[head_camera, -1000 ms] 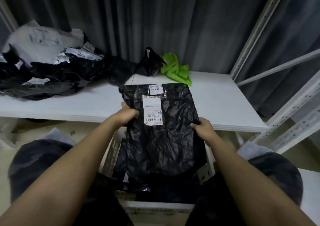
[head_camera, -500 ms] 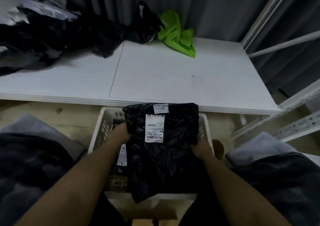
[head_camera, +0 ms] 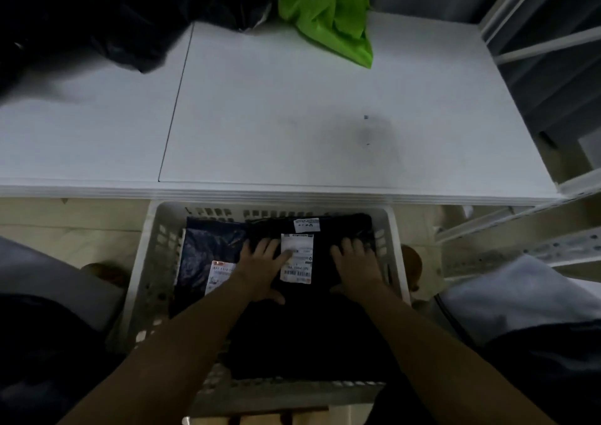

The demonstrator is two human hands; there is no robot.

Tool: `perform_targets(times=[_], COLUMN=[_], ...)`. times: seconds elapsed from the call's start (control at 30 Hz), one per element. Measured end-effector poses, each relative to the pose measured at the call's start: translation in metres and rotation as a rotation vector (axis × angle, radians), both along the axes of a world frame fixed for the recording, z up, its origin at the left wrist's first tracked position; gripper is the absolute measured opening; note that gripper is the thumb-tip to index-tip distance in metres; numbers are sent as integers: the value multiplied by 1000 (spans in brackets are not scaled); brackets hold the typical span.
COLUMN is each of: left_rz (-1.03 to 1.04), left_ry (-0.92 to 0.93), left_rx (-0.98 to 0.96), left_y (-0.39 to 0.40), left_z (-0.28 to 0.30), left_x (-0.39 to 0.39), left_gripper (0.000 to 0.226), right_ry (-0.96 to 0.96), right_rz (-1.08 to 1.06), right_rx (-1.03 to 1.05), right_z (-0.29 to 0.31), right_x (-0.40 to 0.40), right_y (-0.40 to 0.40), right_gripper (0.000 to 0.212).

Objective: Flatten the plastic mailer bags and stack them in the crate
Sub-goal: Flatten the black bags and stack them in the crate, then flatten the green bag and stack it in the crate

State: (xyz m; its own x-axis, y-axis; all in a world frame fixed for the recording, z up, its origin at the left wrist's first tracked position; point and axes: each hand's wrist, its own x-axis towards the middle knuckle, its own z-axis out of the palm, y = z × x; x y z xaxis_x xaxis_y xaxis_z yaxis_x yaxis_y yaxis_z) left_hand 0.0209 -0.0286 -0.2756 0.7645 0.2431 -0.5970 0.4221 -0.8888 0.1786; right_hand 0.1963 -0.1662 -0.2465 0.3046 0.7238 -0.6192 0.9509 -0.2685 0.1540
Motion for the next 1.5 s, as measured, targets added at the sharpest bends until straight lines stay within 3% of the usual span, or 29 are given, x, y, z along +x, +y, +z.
perform_targets(times=[0.07,0.13,0.27,0.4,0.53,0.6,0.7,0.8,0.97,1.2,1.5], left_rz=[-41,-39,-62,19,108,145,188,187,222,357,583], left_ry=[82,161,284,302,250,257,234,190,21,-273,-609], left_rx=[3,20,-42,-157,-196,-206,-176,-119,24,177,286], left_y=[-8,-18,-28,-14,5,13,23,31,40,74,135], left_z=[-12,-24,-44,-43,-27,-4,36,80,165,270,297], left_x=[-3,-7,-14,-13,-5,3,17,27,25,29,76], left_gripper=[126,134,128,108,67,58,55,45,32,38,29], right_ry=[72,73,49,67,235,296,385,310,181,78,79], right_rz=[195,258,159,77,10,-26,-34,37,80,35,-124], right_rx=[-64,-149,-339,-458,-243,-178,-179,-154,82,308,635], right_z=[-15,-32,-70,-62,-40,-19,20,58,139,241,254], right_x=[-1,-3,-3,0,-4,-3,-5,-15,-36,-22,44], right_y=[2,-5,-26,-13,24,41,64,85,107,148,193], right_gripper=[118,130,105,89,42,34,45,43,31,35,33])
